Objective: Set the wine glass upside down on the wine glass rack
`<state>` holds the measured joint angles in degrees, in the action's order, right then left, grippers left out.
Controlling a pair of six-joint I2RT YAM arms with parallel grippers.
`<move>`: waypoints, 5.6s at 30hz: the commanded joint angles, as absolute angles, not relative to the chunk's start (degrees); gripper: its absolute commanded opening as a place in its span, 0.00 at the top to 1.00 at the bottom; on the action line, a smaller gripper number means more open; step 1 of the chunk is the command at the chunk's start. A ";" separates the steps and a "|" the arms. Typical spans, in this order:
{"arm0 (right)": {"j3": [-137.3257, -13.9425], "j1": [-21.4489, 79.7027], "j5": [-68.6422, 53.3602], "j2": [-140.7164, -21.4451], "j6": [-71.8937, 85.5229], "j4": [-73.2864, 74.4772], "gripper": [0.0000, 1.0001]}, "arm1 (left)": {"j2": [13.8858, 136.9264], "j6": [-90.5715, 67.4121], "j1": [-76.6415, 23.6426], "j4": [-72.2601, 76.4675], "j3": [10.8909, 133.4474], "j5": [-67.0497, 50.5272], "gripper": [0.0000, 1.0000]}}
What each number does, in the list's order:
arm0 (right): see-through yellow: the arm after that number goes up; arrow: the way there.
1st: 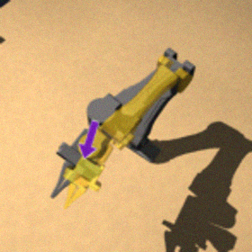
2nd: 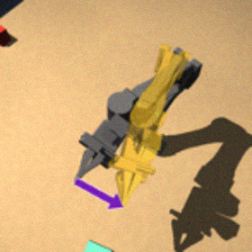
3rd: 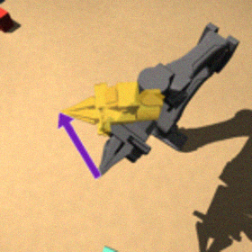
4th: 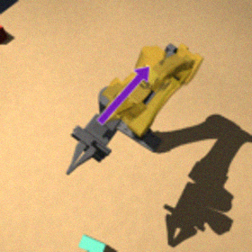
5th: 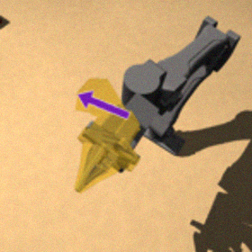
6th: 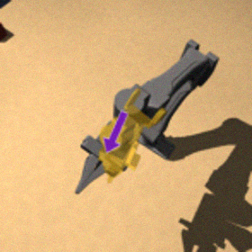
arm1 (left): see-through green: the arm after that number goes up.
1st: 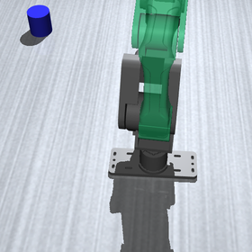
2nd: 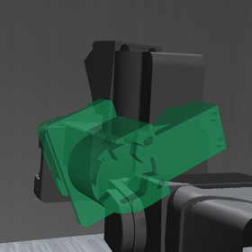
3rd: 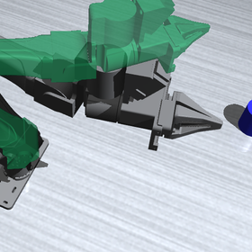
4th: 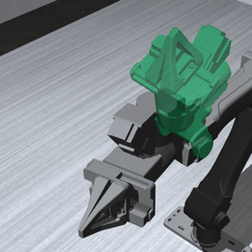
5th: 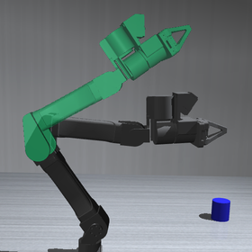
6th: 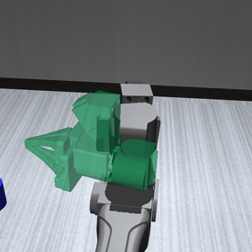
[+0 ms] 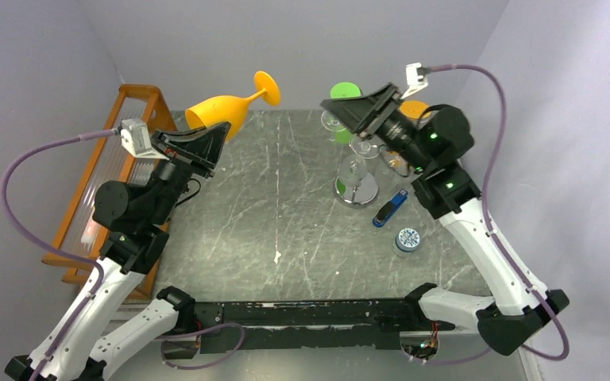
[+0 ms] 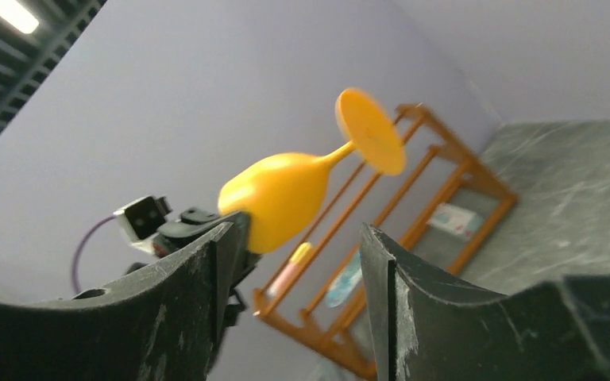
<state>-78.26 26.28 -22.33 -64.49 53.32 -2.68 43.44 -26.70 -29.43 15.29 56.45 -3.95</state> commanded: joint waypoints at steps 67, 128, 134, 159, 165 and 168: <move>-73.21 55.38 19.10 -77.96 36.96 -33.66 1.00 | 30.62 -20.36 -29.18 -11.65 53.76 -6.47 0.12; -61.33 54.65 -16.15 -65.09 -6.49 -13.72 0.42 | 44.48 -57.91 -29.17 4.46 58.09 -19.31 0.95; -62.93 54.54 -15.98 -60.09 2.30 -8.85 0.36 | 42.58 -55.86 -29.17 4.69 57.06 -16.97 0.95; -73.62 54.55 -10.35 -70.02 43.64 -9.26 1.00 | 40.67 -54.33 -29.10 7.46 54.50 -18.88 0.87; -74.19 54.24 -8.26 -69.35 43.54 -11.58 1.00 | 39.15 -52.70 -29.11 6.54 53.99 -16.73 0.58; -76.43 53.32 -7.91 -69.92 42.21 -12.21 1.00 | 38.37 -50.31 -29.10 4.54 54.68 -15.27 0.42</move>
<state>-73.52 54.26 -9.41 -70.15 43.24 -9.23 39.59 -53.60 -29.08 5.74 54.15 -17.30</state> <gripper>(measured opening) 0.018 0.493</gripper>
